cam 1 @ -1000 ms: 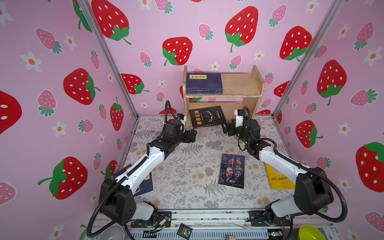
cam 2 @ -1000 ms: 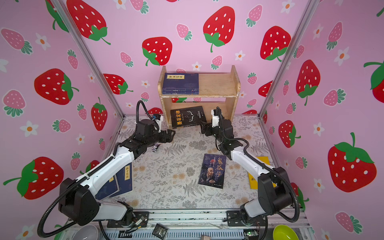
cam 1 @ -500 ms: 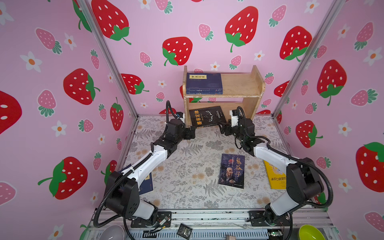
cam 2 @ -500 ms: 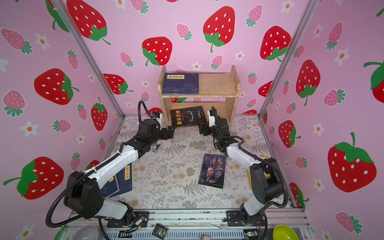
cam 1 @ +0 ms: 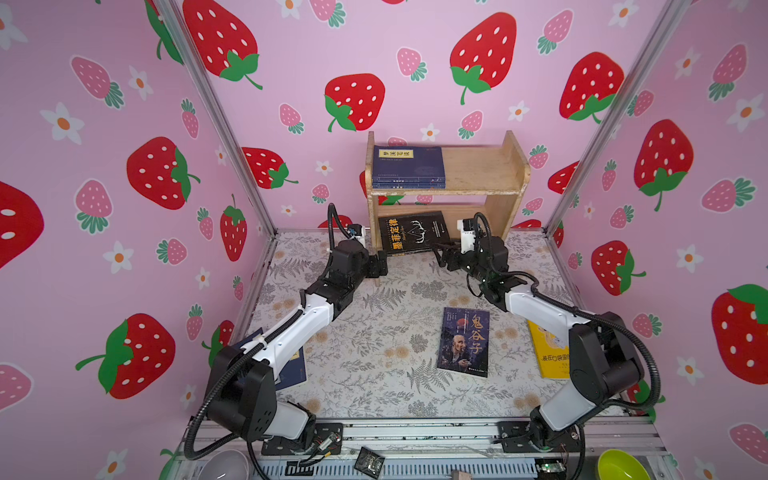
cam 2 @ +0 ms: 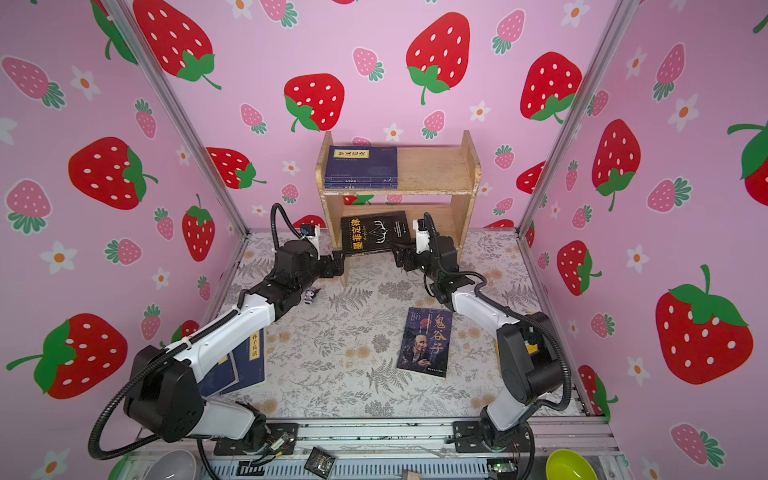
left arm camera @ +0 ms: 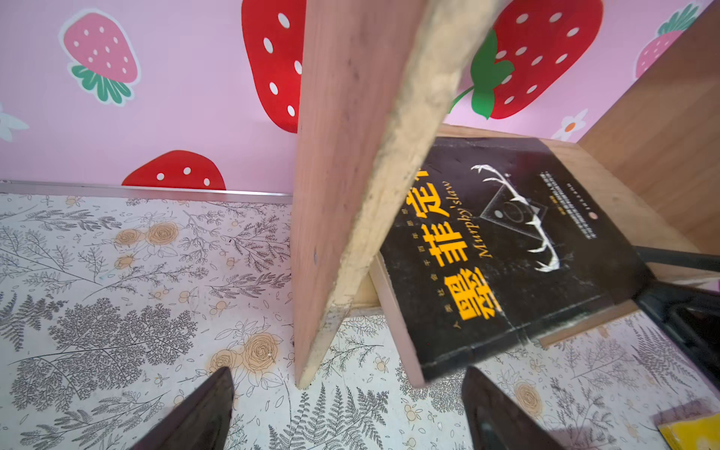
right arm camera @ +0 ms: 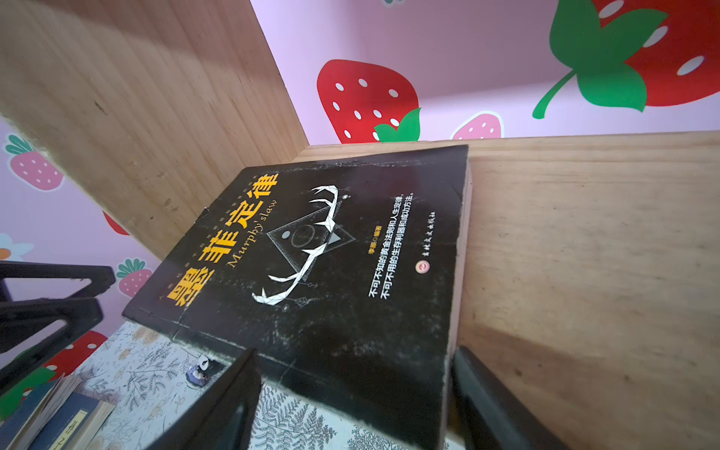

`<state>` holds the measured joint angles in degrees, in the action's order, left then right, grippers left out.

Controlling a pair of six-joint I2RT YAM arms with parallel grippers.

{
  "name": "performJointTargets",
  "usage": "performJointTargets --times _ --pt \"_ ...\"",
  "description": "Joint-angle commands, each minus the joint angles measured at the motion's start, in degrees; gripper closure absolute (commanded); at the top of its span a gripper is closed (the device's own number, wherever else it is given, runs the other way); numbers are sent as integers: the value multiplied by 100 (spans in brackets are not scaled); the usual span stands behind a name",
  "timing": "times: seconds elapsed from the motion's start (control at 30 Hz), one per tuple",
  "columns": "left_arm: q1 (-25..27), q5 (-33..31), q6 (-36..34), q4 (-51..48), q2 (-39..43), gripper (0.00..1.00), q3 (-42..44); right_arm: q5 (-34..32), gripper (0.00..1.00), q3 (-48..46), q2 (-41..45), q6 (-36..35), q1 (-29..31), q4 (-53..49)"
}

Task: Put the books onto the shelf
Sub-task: 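Push the black book deeper into the lower shelf with both grippers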

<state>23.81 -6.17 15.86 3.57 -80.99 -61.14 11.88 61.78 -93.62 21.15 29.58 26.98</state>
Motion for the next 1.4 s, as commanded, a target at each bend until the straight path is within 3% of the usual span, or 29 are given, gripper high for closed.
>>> performJointTargets --times 0.0,0.27,0.47,0.87,1.37 --pt "0 552 -161 -19 275 7 35 63 23 142 -162 3 44 -3" --pt "14 909 -627 -703 -178 8 -403 59 24 154 -152 72 39 18" --pt "6 517 -864 -633 -632 10 -755 141 25 107 -117 255 48 96" --pt "-66 -231 -515 142 -1114 25 -978 212 26 -25 -123 484 126 252" --pt "-152 -427 -194 434 -1080 37 -789 278 28 400 -680 636 232 504"
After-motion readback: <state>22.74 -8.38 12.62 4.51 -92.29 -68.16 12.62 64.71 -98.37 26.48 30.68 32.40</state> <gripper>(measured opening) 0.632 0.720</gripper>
